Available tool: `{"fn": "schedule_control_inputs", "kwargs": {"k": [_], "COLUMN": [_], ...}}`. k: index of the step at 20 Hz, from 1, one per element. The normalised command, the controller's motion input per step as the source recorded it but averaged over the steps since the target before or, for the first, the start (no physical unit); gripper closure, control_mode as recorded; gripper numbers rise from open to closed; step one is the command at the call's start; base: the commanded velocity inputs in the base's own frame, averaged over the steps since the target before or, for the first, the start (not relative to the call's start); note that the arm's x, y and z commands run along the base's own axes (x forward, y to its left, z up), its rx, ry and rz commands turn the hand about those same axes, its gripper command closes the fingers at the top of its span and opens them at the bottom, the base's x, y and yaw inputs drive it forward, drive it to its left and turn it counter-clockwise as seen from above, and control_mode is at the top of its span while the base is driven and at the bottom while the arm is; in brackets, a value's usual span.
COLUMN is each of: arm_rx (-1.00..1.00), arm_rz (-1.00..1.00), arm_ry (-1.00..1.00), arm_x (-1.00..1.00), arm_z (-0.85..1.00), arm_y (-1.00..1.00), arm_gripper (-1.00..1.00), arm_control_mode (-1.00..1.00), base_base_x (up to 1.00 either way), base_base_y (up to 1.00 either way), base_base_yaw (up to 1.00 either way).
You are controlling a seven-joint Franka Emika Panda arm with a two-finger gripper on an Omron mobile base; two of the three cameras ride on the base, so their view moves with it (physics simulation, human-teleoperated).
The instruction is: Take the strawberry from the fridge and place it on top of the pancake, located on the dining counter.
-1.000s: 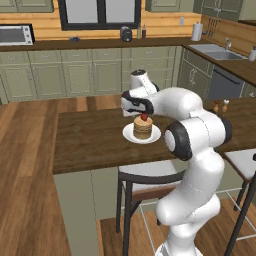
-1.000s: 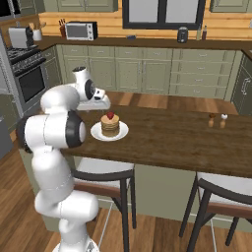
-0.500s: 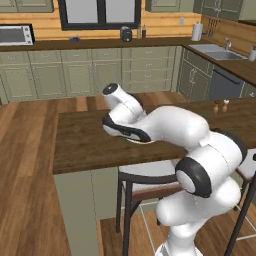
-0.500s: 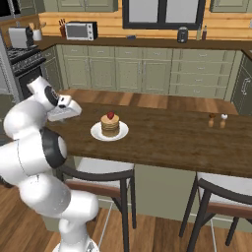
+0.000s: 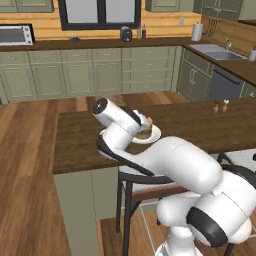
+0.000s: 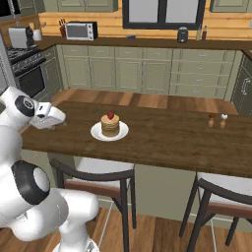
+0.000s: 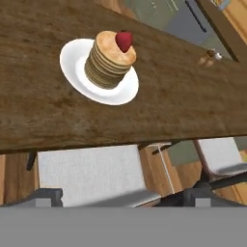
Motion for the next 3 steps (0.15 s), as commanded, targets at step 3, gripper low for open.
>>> {"fn": "schedule_control_inputs", "kwargs": {"k": [3], "arm_rx": [-0.09], "arm_rz": [-0.10], "arm_ry": [0.01], "arm_x": [-0.02], "arm_z": [0.22], "arm_y": [0.05], "arm_gripper": [-1.00], "arm_control_mode": [-1.00], "base_base_x": [0.00], "base_base_y": [0.00], "base_base_yaw": [0.00]}}
